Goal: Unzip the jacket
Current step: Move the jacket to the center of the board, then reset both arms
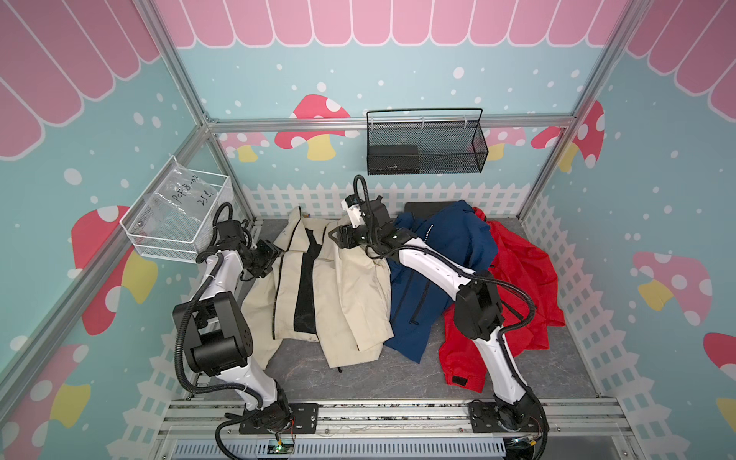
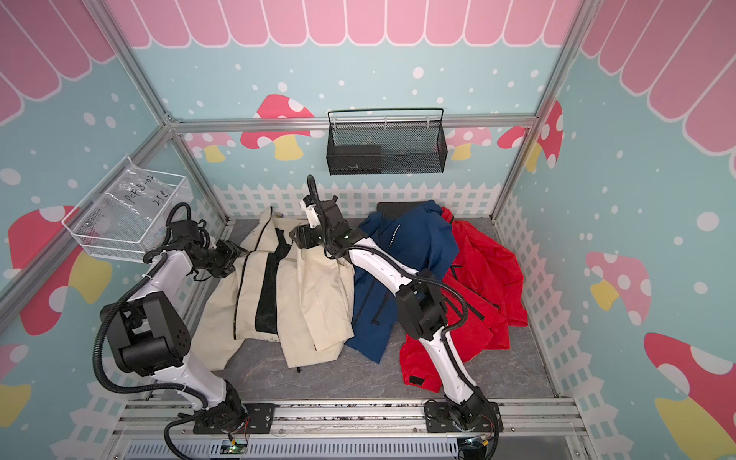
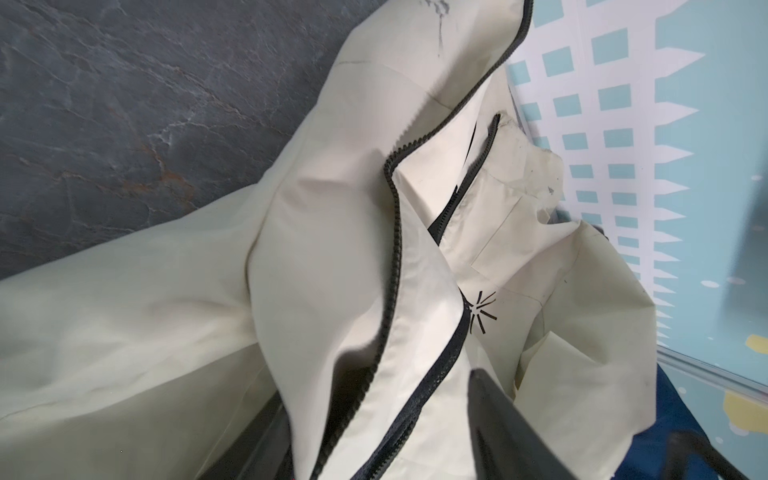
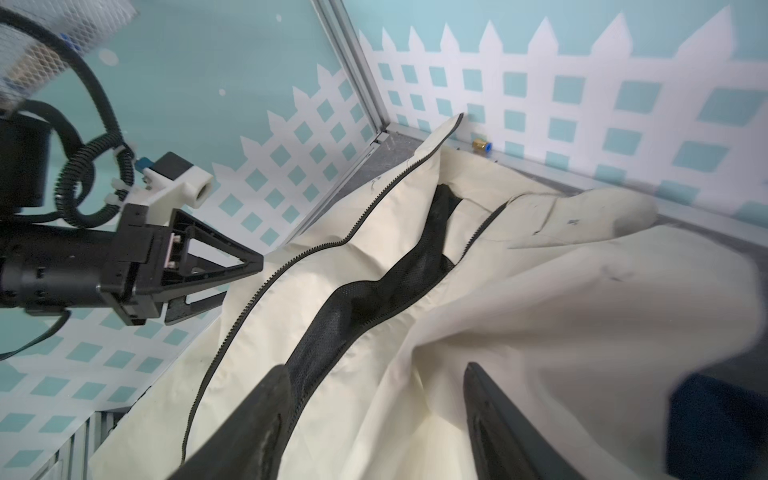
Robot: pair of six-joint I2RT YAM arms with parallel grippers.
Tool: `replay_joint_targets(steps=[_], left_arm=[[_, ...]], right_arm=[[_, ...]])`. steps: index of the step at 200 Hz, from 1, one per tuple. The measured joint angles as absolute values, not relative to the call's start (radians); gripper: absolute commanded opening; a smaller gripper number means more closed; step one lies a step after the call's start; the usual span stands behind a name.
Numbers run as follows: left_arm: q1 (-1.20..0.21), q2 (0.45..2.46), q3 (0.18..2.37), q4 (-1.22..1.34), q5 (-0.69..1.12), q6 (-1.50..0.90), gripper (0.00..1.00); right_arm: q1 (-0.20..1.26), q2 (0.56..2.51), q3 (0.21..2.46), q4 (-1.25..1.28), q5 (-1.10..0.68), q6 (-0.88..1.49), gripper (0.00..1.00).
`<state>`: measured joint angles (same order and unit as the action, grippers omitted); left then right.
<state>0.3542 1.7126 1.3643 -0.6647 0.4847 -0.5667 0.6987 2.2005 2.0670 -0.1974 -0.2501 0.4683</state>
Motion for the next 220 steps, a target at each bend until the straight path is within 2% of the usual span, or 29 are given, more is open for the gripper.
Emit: replay_joint_targets(steps=[71, 106, 119, 126, 141, 182, 220], left_arm=[[0.321, 1.498, 1.337, -0.615, 0.427, -0.541, 0.74], [0.224, 1.428, 1.279, -0.593, 0.395, -0.536, 0.78], [0.180, 1.417, 1.256, -0.589, 0.384, -0.521, 0.81], [0.157, 1.407, 1.240, -0.582, 0.376, -0.511, 0.88], [0.114, 1.371, 1.197, -0.563, 0.355, -0.489, 0.99], [0.077, 1.204, 1.048, -0.440, 0.289, -0.445, 0.99], [0.072, 1.059, 0.850, -0.247, 0.147, -0.414, 0.99]], right_arm=[[0.551, 1.717, 1.656, -0.192, -0.221, 0.391, 0.78], [0.493, 1.562, 1.475, -0.193, -0.218, 0.354, 0.84], [0.467, 1.512, 1.407, -0.194, -0.218, 0.336, 0.88], [0.450, 1.486, 1.370, -0.194, -0.218, 0.323, 0.92], [0.407, 1.430, 1.292, -0.195, -0.218, 0.295, 0.94], [0.269, 1.292, 1.137, -0.192, -0.217, 0.217, 0.94], [0.115, 1.185, 1.063, -0.146, -0.215, 0.157, 0.92]])
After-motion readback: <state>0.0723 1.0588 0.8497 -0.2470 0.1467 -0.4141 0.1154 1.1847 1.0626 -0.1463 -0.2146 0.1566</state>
